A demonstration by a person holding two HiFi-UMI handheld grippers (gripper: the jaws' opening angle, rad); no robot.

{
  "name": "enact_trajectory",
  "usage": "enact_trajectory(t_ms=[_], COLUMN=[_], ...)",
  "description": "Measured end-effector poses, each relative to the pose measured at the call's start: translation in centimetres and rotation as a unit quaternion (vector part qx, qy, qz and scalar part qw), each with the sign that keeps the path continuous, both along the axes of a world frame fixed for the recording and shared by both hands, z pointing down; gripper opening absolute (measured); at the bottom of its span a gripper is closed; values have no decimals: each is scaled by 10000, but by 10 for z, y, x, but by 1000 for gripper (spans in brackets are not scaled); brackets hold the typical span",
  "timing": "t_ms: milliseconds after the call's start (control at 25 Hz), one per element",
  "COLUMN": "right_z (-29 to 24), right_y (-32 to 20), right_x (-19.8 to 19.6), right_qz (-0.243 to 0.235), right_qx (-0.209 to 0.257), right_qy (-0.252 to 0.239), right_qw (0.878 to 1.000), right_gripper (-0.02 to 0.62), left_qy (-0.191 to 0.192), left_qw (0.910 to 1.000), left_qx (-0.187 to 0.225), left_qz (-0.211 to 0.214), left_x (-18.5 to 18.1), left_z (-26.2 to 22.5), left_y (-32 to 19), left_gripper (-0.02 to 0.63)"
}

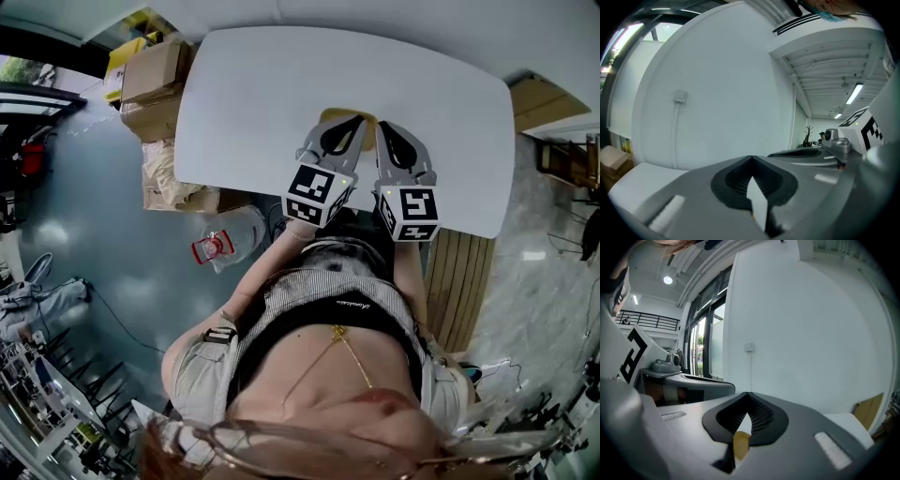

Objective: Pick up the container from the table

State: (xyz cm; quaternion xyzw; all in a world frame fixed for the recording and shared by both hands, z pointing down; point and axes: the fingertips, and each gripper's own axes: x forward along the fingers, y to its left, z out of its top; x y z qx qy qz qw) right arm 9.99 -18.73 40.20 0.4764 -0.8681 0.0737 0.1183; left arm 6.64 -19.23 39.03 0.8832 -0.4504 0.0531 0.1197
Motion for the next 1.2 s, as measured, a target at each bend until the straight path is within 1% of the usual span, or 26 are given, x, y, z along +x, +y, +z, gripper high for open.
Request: enact_trajectory(t_ms=[280, 520, 720, 880, 1200], right_z=[-3, 1, 4, 9, 20], right_y=[-15, -31, -44, -52, -60], right_x=[-13, -39, -60, -71, -85], right_qz=[381, 598, 743, 908, 1198], right_qx=[-3, -81, -102, -146, -257], right_qy=[55, 111, 162, 204, 218], right_qw=[9993, 9981, 9971, 9956, 9922], right_gripper=[24, 24, 25, 24, 25], left_qy=[87, 133, 155, 206, 201], left_qw=[9994, 9989, 9988, 9984, 9963], left_qx=[21, -82, -148, -217, -332], left_qz=[339, 452, 434, 490, 764], left_x=[-15, -47, -81, -101, -117], left_z=[-6, 0, 5, 10, 23], left_y=[-20, -37, -51, -61, -70], left_gripper=[1, 1, 1, 1, 1])
